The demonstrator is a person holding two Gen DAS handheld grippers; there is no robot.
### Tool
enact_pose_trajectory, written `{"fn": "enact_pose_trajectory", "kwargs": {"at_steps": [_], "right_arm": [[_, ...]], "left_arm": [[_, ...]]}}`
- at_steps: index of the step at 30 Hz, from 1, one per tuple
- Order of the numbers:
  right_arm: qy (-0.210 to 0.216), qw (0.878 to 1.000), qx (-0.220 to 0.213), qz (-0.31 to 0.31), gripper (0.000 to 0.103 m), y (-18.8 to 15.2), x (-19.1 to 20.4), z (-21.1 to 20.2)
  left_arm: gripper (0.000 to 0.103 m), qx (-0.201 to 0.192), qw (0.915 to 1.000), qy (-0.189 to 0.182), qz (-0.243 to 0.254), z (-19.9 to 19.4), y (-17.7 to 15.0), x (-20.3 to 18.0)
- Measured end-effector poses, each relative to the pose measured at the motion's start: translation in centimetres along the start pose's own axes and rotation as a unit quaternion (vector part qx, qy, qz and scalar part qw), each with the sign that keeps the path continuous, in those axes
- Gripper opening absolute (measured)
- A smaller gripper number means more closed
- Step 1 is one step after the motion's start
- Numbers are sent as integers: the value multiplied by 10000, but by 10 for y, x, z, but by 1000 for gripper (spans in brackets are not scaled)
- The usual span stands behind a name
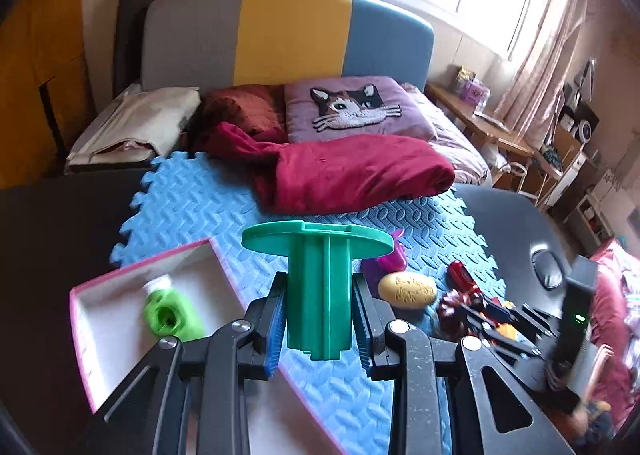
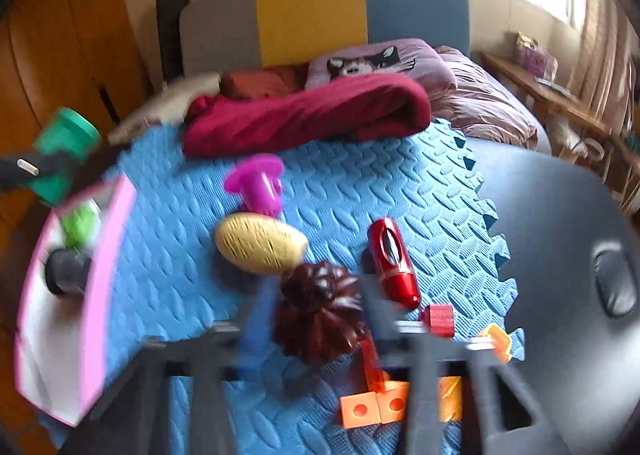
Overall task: Organize rigid objects
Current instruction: 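Drop the green stopper in the tray with left gripper while right gripper grasps the pumpkin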
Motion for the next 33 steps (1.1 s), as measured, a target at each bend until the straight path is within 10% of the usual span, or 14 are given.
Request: {"fn": "enact_pose_trajectory", "kwargs": {"at_steps": [9,16,33], "right_arm": [[80,9999,-34,80,22,0,-2,2],[-109,9998,-134,-114,22,0,6,0],[-278,9985,-246,-406,20,-1,14,0]], "left_arm": [[30,-440,9943,538,-807,-84,-74,83],[30,-110,9860,892,-1404,-77,-141,126],[31,449,9727,864,-2107,12,-104,143]]}}
Point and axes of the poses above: each gripper's, at about its wrist camera, not at the fingertips, and z roughly the way its jaws point, x to its left, y to its top, the point moved 3 cm from there along z, roughly the way its jaws point, and after that the axes turned 1 degree about z, right-handed, at the moved point
